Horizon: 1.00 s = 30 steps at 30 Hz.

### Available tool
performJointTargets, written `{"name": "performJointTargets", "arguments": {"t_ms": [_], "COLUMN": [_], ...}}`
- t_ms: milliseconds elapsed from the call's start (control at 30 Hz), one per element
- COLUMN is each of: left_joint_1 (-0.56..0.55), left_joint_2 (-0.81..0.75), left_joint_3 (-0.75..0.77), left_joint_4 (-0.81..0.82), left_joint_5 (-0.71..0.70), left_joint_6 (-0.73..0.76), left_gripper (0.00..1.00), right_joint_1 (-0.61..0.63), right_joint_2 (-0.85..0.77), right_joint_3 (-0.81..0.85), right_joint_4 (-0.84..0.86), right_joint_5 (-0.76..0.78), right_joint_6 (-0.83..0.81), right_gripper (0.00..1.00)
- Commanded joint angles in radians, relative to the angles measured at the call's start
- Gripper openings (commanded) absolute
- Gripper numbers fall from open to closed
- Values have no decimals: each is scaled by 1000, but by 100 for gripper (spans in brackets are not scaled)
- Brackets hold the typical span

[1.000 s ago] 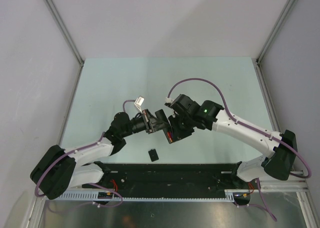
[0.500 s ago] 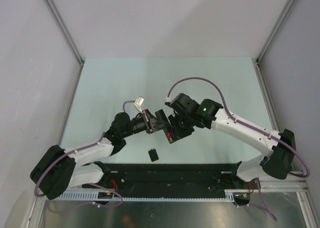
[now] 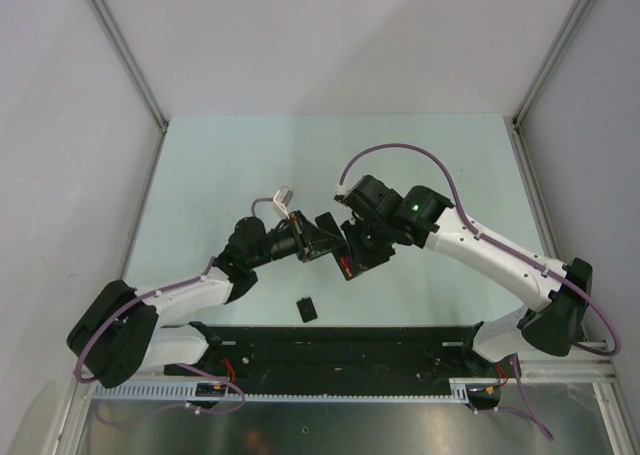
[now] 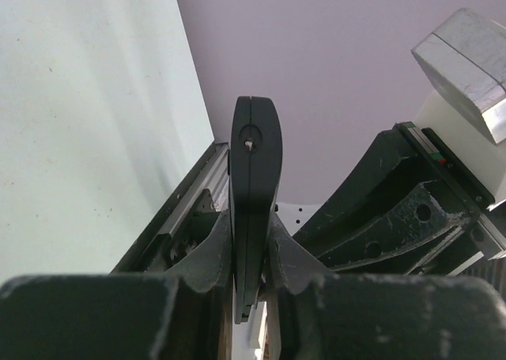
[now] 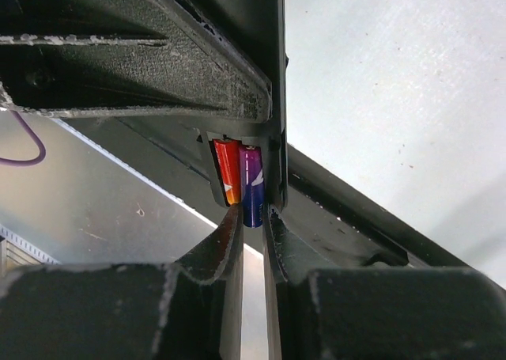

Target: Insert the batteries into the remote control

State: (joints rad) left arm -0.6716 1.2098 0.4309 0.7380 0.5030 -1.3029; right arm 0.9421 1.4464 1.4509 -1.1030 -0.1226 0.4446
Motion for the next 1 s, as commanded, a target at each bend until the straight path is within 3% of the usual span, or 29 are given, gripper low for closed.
{"name": "performJointTargets", "arguments": {"t_ms": [0, 533, 967], "left_joint_1": [-26, -23, -16], "left_joint_2": [6, 62, 66], "left_joint_3": [80, 101, 97], "left_joint_4": [124, 152, 167], "left_joint_5": [81, 89, 95], "left_joint_6": [-128, -159, -167], "left_gripper": [0, 0, 0], "right_joint_1": [-16, -32, -35], "right_joint_2": [29, 34, 31], "right_joint_3": [58, 88, 97], "right_joint_4": [-14, -58, -67], "right_joint_5": [86, 121, 121], "right_joint_6": [-24, -26, -23], "right_gripper": [2, 14, 31]}}
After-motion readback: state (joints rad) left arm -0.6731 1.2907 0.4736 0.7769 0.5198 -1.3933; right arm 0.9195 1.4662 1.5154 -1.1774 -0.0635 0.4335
